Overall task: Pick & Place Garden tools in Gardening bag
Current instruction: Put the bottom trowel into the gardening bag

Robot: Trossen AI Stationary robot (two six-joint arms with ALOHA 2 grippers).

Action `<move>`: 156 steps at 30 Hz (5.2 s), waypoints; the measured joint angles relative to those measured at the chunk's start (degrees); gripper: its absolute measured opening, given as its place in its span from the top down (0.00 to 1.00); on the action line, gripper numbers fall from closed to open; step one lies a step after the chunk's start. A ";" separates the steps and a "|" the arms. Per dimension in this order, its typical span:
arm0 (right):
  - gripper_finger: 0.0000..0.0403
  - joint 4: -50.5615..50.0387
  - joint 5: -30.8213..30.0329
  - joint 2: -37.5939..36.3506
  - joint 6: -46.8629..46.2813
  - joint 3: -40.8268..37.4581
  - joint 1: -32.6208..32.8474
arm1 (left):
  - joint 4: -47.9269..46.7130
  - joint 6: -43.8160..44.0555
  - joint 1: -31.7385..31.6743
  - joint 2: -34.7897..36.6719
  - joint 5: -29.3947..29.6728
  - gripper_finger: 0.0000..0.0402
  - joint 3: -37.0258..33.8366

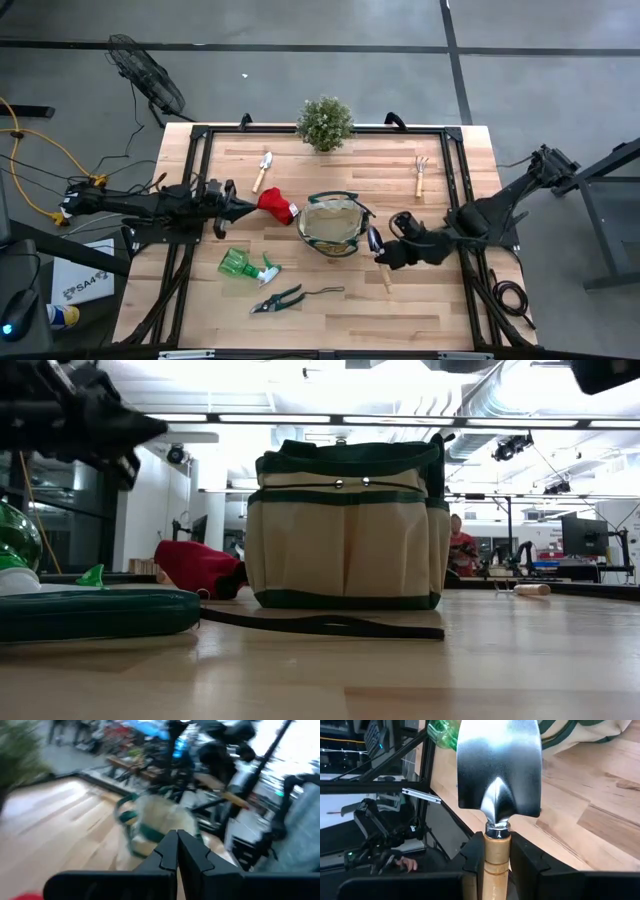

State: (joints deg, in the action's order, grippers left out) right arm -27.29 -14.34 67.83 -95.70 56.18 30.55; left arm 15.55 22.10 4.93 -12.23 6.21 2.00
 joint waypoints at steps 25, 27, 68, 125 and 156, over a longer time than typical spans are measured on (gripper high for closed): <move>0.86 8.23 20.73 0.00 10.03 0.02 -24.12 | -11.68 -49.80 0.15 -51.73 -14.29 0.93 48.66; 0.86 7.47 20.72 0.00 10.33 0.00 -25.00 | -14.86 -52.72 1.12 -56.12 -14.06 0.87 53.32; 0.86 8.04 16.01 0.02 16.04 0.01 -27.28 | -18.55 -98.83 13.32 -92.00 24.06 0.60 83.61; 0.86 9.13 14.53 0.09 14.73 0.00 -26.80 | -19.15 -103.40 10.95 -92.72 19.06 0.83 83.71; 0.68 -4.10 10.02 -12.67 24.63 0.04 -24.45 | -9.40 -71.39 15.42 -86.84 33.31 0.83 83.63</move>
State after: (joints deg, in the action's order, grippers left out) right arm -31.38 -4.33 55.16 -71.07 56.23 6.10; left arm 6.15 -49.29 20.35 -99.07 39.52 85.62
